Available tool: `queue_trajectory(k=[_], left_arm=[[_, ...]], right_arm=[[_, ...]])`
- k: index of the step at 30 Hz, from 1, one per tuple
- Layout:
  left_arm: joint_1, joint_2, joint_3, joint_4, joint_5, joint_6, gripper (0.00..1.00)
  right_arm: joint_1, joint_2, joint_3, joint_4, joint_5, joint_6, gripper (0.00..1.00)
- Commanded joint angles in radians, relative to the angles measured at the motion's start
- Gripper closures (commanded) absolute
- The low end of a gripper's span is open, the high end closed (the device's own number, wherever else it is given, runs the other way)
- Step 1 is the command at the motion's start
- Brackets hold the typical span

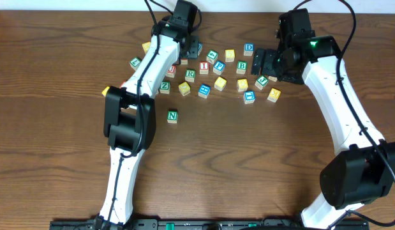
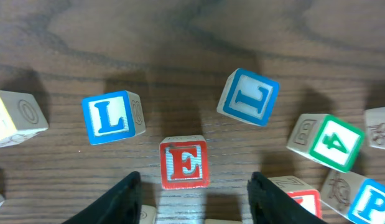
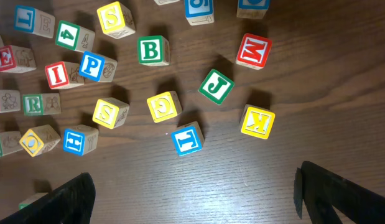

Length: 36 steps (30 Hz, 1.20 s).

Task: Spell out NEURIPS
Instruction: 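Lower the left gripper onto the red E block and grasp it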

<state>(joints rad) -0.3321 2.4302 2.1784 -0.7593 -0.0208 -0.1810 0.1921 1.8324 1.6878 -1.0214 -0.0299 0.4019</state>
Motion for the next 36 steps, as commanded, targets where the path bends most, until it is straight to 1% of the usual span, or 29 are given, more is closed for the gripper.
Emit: queue_trajectory(k=[1, 3, 7, 11, 22, 26, 36], left_arm=[[0.002, 0.039, 0.026, -0.003, -0.018, 0.008, 0.41], [0.002, 0.045, 0.023, 0.002, -0.018, 0.013, 0.37], [0.002, 0.050, 0.022, 0.017, -0.022, 0.047, 0.35], [0.002, 0.051, 0.016, 0.035, -0.045, 0.055, 0.35], [0.004, 0.111, 0.011, 0.066, -0.045, 0.053, 0.36], [0.008, 0.115, 0.011, 0.083, -0.045, 0.053, 0.38], [0.012, 0.115, 0.012, 0.104, -0.044, 0.053, 0.54]], right_arm=[[-0.001, 0.003, 0.010, -0.001, 0.009, 0.005, 0.01], [-0.001, 0.003, 0.010, -0.001, 0.009, 0.005, 0.01], [-0.001, 0.003, 0.010, -0.001, 0.009, 0.005, 0.01], [-0.001, 0.003, 0.010, -0.001, 0.009, 0.005, 0.01], [-0.001, 0.003, 0.010, -0.001, 0.009, 0.005, 0.01], [-0.001, 0.003, 0.010, -0.001, 0.009, 0.005, 0.01], [-0.001, 0.003, 0.010, -0.001, 0.009, 0.005, 0.01]])
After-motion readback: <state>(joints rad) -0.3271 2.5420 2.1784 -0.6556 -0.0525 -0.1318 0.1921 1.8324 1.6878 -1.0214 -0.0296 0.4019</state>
